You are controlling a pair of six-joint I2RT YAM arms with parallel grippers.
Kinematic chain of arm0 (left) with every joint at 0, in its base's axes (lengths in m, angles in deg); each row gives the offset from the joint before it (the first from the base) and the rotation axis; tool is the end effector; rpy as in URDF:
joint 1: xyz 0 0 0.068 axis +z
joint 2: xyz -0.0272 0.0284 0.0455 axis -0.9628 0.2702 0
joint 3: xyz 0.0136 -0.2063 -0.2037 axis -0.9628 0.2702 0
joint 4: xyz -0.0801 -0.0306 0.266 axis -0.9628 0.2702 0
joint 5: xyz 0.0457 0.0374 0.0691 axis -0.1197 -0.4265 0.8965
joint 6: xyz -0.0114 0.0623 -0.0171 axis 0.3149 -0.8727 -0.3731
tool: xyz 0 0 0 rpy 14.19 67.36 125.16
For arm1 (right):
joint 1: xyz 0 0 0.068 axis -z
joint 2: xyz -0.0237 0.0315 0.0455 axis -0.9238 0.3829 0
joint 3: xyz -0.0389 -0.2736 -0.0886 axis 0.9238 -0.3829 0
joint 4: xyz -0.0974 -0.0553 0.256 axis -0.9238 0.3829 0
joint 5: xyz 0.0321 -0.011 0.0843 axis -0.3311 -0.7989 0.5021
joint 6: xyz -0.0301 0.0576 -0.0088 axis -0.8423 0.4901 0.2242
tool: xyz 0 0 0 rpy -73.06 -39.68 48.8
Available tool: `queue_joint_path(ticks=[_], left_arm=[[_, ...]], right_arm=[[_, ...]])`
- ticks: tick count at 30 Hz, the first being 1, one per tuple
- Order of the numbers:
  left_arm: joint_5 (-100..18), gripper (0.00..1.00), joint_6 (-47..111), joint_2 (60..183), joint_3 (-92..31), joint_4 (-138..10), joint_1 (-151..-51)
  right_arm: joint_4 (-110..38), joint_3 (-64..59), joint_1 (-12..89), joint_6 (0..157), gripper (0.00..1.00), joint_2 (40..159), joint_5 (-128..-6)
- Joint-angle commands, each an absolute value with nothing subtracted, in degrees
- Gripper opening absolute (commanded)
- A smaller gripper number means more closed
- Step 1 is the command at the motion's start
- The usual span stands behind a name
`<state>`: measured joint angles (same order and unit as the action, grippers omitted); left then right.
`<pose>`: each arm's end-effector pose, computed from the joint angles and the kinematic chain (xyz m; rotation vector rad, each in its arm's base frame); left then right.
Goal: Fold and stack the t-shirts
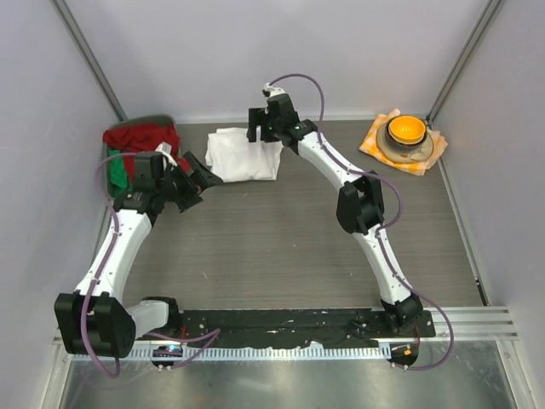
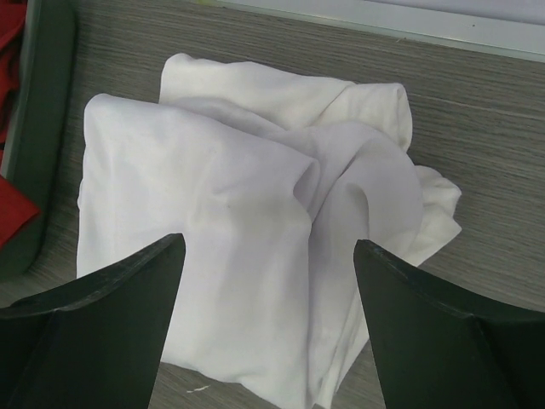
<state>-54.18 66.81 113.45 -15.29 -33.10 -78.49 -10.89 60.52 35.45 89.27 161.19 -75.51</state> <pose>0.2742 -0.0390 0.3099 -0.6360 2.2580 -0.8782 0.5271 0.3294 0.2605 -0.2675 2.1174 0.5062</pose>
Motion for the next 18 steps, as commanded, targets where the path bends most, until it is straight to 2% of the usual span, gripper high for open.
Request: queue_joint_path(ticks=[1,15,18], left_arm=[[-56.17,1.0,66.81,111.37,-15.64,-38.32,-78.63],[-55.73,1.0,65.75,112.25,-16.26,-37.88,-78.63],[-55.82,1.0,65.4,112.34,-16.52,-37.18,-78.63]], right_arm=[[-15.91,64.36,34.97,88.65,0.86,162.89,-72.34],[-20.74,64.63,35.05,89.79,0.72,166.5,-71.01],[-21.53,64.98,35.14,89.79,0.65,167.11,-71.98]])
